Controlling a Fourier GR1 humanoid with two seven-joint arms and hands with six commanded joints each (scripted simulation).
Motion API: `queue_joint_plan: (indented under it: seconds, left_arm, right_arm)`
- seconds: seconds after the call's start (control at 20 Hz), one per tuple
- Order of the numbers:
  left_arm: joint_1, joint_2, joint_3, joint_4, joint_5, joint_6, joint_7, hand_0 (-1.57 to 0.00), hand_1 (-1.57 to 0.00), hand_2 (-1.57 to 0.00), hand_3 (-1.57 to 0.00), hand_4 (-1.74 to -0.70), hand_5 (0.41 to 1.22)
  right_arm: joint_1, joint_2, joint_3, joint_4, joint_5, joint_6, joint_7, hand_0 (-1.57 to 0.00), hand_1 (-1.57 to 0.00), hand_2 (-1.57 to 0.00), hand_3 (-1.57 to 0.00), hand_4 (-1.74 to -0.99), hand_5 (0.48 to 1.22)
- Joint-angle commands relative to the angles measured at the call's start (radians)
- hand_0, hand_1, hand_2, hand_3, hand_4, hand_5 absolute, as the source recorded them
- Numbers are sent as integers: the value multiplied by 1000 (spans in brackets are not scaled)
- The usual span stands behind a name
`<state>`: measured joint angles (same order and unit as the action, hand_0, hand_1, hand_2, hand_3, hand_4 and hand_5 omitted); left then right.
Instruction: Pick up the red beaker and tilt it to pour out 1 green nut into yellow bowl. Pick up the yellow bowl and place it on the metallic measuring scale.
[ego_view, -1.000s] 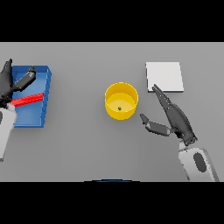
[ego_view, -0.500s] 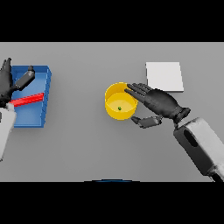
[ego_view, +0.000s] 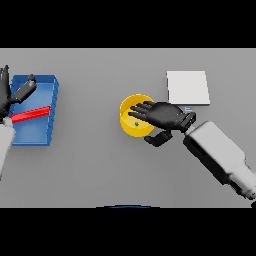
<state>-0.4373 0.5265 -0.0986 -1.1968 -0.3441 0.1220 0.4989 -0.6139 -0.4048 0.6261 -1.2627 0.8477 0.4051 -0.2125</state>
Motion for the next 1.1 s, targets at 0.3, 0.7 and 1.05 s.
queue_joint_plan:
  seconds: [0.3, 0.7, 1.05]
  left_arm:
    - [10, 8, 4, 8, 1, 1, -26, 1, 1, 1, 1, -744, 697]
    - [13, 8, 10, 20, 10, -3, -23, 1, 1, 1, 1, -744, 697]
    - [11, 13, 11, 10, 7, 0, -28, 1, 1, 1, 1, -755, 704]
  right_arm:
    - [-91, 50, 59, 112, 40, 34, -3, 1, 1, 1, 1, -1258, 734]
    - [-116, 69, 73, 192, 36, 91, 5, 1, 1, -9, -47, -1285, 753]
    - [-116, 95, 67, 196, 16, 136, 40, -849, -836, -806, -399, -1463, 1025]
